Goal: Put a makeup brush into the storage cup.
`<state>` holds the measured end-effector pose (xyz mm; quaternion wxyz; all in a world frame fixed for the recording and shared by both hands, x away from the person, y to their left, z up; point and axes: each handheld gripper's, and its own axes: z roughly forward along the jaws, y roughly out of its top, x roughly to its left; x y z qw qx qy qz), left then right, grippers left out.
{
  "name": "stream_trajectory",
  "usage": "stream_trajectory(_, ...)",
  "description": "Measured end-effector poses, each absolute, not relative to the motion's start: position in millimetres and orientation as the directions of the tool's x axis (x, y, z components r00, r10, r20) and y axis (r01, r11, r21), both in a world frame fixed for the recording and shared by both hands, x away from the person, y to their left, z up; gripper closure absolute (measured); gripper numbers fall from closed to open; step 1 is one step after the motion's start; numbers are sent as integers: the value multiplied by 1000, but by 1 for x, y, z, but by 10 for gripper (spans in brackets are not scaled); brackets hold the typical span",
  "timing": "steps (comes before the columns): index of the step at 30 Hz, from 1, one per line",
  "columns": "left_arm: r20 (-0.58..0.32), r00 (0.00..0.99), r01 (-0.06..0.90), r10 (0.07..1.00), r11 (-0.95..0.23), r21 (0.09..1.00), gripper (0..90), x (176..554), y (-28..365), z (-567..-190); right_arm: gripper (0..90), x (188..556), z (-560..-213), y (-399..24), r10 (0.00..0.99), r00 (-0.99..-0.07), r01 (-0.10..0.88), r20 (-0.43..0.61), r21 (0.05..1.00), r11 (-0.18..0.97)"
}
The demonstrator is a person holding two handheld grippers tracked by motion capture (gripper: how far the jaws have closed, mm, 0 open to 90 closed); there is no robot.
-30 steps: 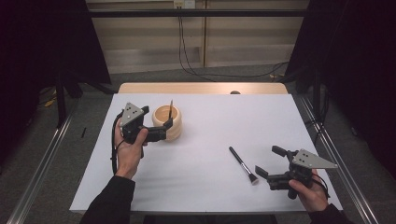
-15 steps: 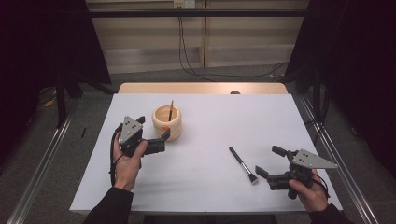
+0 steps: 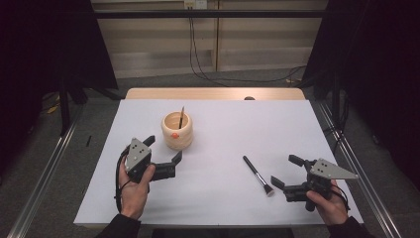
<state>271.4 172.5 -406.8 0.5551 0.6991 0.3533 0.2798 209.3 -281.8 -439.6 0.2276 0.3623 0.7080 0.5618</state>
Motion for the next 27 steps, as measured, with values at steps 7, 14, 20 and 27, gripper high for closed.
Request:
stream_trajectory(7,-23,616,197,788,-125,972,6,250,174,-413,17,209,-440,-282,769,-633,257,84,960,107)
stream_trajectory(14,-18,626,181,779,-122,976,13,231,182,-418,17,210,-439,-281,774,-627,256,89,962,97)
stream_trajectory(20,-51,588,212,807,-93,973,11,228,193,-426,16,211,-439,-281,780,-619,253,85,963,96)
stream_trajectory(27,-73,579,218,812,-68,974,10,226,198,-429,15,209,-439,-280,781,-619,251,87,963,92)
